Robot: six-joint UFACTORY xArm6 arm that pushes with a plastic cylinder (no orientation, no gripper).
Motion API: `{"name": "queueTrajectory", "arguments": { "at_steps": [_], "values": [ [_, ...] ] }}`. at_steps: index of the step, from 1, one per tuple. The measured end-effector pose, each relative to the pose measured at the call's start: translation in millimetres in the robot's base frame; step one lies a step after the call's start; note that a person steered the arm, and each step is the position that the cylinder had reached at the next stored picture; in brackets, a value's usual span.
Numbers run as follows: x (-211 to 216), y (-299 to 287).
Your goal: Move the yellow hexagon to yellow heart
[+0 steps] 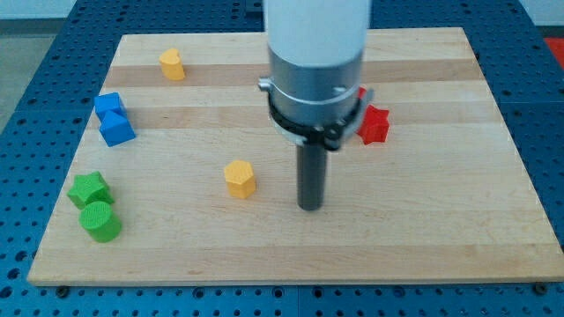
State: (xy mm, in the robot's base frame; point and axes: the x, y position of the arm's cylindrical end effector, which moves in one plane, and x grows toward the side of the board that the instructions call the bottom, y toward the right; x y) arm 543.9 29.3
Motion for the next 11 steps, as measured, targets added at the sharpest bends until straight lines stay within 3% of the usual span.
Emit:
{"name": "queueTrajectory", "arguments": {
  "at_steps": [1,5,6,8,9,11],
  "values": [
    [22,18],
    [33,18],
    [55,12],
    [21,-12],
    [1,-77],
    [-74,-118]
  ]
}}
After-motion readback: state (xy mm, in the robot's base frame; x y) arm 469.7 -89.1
